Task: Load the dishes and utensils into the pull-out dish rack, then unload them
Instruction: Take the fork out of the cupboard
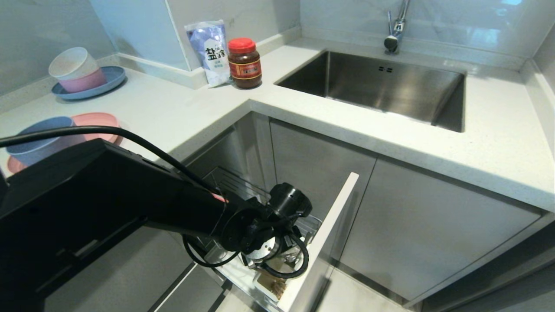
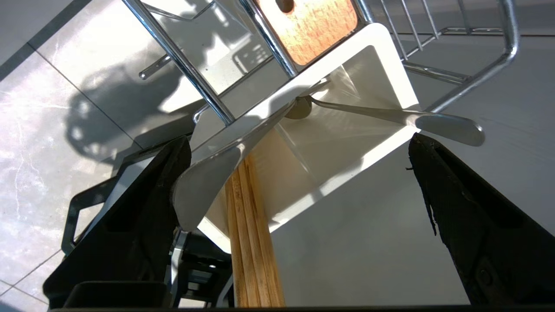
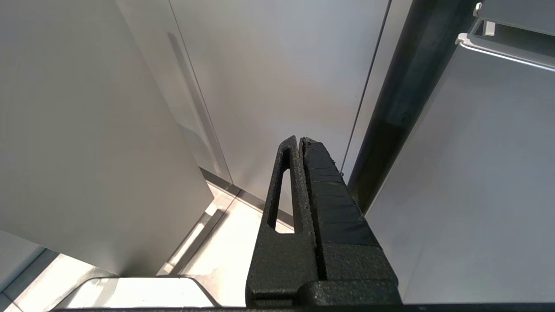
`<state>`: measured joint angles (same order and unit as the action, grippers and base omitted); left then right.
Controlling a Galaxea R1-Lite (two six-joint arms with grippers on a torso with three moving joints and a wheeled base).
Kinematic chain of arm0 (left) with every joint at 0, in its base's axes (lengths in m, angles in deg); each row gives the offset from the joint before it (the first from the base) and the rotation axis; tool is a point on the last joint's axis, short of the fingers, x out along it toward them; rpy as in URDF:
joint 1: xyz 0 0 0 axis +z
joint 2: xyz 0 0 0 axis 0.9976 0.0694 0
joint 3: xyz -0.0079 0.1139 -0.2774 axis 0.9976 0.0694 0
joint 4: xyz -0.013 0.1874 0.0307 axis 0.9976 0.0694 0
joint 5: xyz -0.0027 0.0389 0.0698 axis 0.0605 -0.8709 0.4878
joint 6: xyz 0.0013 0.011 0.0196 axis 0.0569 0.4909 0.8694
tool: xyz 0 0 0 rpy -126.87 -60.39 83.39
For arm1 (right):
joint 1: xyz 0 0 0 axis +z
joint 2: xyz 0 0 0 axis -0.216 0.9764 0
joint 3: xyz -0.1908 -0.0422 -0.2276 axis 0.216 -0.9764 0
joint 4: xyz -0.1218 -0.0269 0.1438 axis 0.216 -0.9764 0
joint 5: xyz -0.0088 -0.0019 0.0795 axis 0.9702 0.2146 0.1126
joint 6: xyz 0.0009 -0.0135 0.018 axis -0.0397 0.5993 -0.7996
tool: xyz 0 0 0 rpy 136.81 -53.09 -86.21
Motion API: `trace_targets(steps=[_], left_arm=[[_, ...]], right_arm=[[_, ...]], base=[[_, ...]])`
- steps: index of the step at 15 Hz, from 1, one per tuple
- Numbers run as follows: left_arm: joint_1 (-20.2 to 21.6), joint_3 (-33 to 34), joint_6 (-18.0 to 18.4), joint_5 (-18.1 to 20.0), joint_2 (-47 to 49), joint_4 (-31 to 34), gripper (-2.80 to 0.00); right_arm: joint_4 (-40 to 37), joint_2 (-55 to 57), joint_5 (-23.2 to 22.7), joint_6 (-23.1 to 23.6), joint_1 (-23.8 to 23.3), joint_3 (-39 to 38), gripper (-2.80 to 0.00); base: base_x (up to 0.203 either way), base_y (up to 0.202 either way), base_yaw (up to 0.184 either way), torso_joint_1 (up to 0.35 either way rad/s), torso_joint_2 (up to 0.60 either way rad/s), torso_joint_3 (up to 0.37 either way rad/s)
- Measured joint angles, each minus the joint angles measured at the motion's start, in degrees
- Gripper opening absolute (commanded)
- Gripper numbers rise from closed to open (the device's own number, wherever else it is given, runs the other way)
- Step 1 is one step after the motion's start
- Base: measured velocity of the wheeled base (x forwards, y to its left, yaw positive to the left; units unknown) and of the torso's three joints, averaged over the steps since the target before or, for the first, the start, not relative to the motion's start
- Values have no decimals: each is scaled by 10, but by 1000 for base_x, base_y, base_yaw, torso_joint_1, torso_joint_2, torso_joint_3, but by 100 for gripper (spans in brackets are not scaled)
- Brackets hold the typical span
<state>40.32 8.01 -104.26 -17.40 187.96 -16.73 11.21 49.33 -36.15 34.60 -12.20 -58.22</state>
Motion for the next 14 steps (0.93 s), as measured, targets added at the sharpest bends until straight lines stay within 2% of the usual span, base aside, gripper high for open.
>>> trace_targets(steps=[14], left_arm=[[2, -5, 0, 0, 4, 4, -280]], right_arm=[[0, 0, 0, 0, 0, 0, -280]], base=[[0, 0, 0, 0, 0, 0]])
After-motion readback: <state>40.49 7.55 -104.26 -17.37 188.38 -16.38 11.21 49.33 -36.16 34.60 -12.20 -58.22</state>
